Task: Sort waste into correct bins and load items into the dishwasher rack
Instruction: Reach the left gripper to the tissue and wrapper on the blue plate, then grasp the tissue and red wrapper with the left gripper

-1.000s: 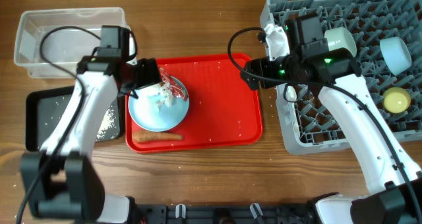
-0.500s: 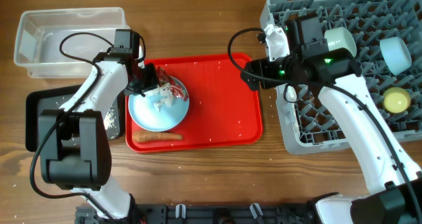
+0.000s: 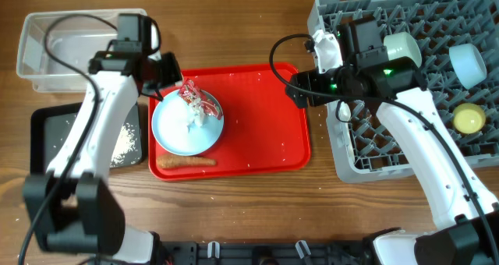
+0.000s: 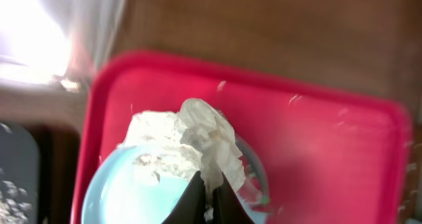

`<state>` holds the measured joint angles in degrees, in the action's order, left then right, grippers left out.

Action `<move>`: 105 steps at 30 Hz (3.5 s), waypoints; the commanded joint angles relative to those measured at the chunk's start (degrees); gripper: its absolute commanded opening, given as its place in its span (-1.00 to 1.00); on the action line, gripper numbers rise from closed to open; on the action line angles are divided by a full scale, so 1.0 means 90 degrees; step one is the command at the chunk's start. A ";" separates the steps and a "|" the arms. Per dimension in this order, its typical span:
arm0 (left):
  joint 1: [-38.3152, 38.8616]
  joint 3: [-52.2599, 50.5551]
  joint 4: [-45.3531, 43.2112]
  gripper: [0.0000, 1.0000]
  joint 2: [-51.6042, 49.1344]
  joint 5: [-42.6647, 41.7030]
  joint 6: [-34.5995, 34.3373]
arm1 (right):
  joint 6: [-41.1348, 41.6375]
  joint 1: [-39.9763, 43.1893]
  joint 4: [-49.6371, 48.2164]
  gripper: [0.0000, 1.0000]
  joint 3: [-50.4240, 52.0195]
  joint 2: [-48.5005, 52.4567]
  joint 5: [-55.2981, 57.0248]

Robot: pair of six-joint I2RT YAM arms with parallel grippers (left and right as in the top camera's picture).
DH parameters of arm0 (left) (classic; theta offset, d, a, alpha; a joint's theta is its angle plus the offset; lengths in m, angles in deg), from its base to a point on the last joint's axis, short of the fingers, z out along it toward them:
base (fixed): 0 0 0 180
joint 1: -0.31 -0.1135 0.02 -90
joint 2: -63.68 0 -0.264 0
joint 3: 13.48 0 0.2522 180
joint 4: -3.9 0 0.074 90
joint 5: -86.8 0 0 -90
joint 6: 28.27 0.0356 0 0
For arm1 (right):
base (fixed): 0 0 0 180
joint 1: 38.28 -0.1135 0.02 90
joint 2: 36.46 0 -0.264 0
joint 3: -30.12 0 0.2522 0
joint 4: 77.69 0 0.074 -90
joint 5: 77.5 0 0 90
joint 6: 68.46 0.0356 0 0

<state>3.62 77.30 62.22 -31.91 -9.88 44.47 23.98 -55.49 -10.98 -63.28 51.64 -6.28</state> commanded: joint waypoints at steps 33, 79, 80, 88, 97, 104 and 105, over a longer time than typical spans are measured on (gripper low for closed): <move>0.0478 0.0233 0.0685 0.38 -0.0461 -0.0466 -0.0352 | 0.0063 -0.0022 0.0075 0.72 0.0029 0.0095 0.0155; -0.1348 0.1491 -0.0556 -0.09 -0.0918 0.0554 -0.0279 | 0.0063 -0.0022 0.0165 0.71 0.0029 0.0095 0.0272; -0.1350 0.1491 -0.0580 0.19 -0.0957 0.0571 -0.0279 | 0.0061 -0.0022 0.0165 0.72 0.0029 0.0095 0.0272; -0.1304 0.1494 -0.0134 0.08 -0.0636 -0.0228 -0.0287 | 0.0061 -0.0022 0.0158 0.72 0.0029 0.0095 0.0272; -0.0299 0.1129 0.1671 0.20 -0.0738 -0.0806 -0.0466 | 0.0066 -0.0022 0.0131 0.71 0.0029 0.0095 0.0270; 0.0435 0.0010 0.1047 0.29 -0.0821 -0.0121 -0.2317 | 0.0063 -0.0022 0.0189 0.72 0.0029 0.0095 0.0272; 0.0486 -0.0129 0.0879 0.28 -0.0850 -0.0092 -0.2579 | 0.0061 -0.0022 0.0197 0.71 0.0029 0.0095 0.0272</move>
<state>6.55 79.94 72.78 -39.45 -13.40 31.86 24.13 -55.49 -9.48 -63.28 51.68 -4.34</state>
